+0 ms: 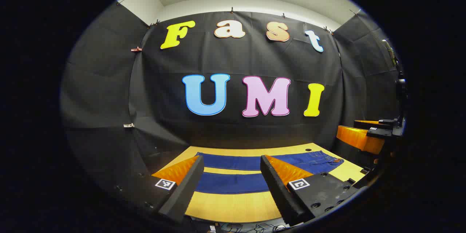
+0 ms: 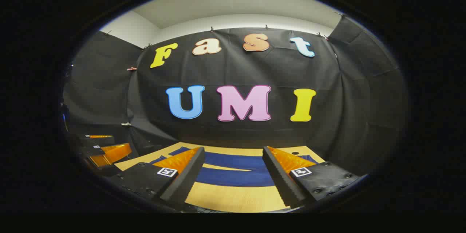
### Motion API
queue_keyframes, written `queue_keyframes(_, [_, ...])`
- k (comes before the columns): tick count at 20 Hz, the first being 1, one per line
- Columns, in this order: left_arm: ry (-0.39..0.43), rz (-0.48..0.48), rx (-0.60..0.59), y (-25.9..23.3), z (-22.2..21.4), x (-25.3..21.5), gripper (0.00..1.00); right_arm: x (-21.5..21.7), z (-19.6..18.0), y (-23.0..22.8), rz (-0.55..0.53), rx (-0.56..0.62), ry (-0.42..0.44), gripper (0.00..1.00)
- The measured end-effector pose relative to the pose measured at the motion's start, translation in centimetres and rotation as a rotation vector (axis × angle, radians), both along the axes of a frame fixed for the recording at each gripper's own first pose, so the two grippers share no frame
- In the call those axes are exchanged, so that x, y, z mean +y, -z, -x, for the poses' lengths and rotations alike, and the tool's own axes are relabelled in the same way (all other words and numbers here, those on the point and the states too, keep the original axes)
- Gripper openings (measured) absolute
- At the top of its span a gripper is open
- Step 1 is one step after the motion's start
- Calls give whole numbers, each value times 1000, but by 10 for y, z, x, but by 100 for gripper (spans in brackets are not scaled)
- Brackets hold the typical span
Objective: Grasp the waist and the cuffs of the jeans and fold them to make the two legs overlap; first hold the waist and fold one-third of the jeans toward the cuffs, then hold the cuffs and fold the remaining one-third in the same direction to finish folding.
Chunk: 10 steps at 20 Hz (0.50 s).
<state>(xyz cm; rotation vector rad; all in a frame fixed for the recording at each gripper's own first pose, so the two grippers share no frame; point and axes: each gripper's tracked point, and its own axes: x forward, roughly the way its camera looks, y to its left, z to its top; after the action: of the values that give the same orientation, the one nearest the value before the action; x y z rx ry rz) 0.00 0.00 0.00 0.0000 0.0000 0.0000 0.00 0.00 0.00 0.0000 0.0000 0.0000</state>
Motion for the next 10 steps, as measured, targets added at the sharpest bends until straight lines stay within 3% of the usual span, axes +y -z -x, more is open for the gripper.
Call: queue_keyframes(10, [27, -20, 10, 7, 3, -14, 97, -3, 5, 5, 9, 13, -1, 97])
